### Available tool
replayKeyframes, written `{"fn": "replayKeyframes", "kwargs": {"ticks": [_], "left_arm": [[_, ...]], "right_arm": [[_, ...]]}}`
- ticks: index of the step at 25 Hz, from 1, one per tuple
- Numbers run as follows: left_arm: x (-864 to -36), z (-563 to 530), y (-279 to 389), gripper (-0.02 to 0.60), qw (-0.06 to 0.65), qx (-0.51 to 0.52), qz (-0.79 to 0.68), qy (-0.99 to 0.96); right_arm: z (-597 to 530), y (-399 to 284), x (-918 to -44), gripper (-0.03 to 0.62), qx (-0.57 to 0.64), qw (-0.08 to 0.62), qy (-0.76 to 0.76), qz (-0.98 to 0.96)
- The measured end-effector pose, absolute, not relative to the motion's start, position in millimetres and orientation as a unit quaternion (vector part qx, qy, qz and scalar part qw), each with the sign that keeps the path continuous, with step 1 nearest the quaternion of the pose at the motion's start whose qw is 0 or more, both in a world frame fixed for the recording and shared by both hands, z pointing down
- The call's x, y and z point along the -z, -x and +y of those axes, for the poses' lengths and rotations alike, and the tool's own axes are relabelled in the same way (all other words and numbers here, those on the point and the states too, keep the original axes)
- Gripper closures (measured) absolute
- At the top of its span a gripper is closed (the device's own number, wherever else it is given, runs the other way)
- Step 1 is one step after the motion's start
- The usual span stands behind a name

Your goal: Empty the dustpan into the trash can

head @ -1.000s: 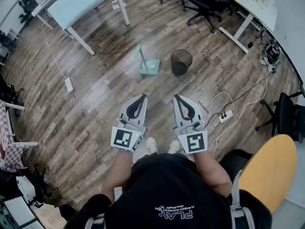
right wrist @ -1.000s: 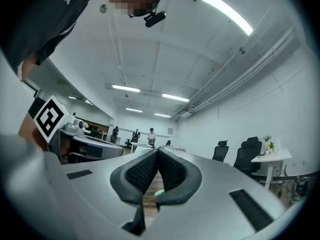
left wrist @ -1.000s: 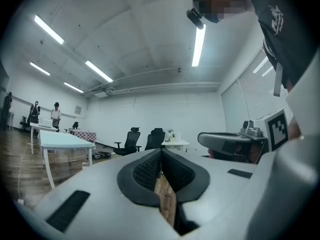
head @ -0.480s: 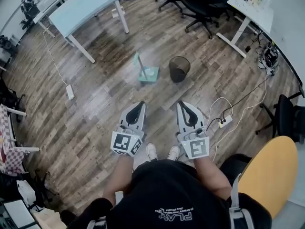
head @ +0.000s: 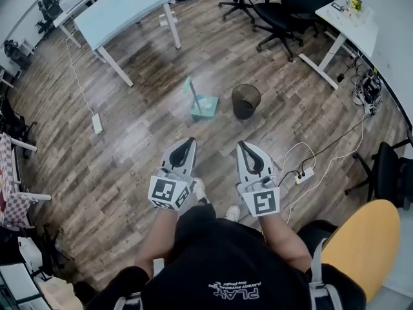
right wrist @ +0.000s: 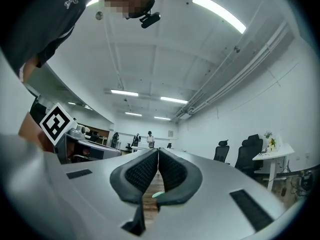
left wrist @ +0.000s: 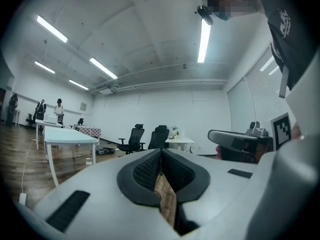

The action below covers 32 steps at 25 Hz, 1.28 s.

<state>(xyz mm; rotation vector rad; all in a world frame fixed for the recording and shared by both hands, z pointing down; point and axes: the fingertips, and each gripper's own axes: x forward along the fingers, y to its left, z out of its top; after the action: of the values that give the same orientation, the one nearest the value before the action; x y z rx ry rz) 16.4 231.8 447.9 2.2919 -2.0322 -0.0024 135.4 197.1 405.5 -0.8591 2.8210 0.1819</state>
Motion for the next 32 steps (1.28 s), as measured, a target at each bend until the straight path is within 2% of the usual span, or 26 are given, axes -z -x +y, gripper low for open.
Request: {"fn": "replayKeyframes", "kwargs": {"ticks": [14, 25, 32], "left_arm": [[-467.5, 127.5, 98.3, 0.558, 0.030, -0.020, -0.626, -0.779], [-470.4, 55.1, 145.3, 0.558, 0.035, -0.009, -0.609, -0.792], [-484.2, 2.8, 149.1, 0.558, 0.054, -0.023, -0.612, -0.788]], "right_arm": [[104.2, -0.9, -407.4, 0.571, -0.105, 0.064, 0.324, 0.938], [31.8, 27.0, -427.0, 0.571, -0.084, 0.044, 0.367, 0.925], [-26.9, 29.1, -441.1, 0.571, -0.053, 0.009, 0.360, 0.931]]}}
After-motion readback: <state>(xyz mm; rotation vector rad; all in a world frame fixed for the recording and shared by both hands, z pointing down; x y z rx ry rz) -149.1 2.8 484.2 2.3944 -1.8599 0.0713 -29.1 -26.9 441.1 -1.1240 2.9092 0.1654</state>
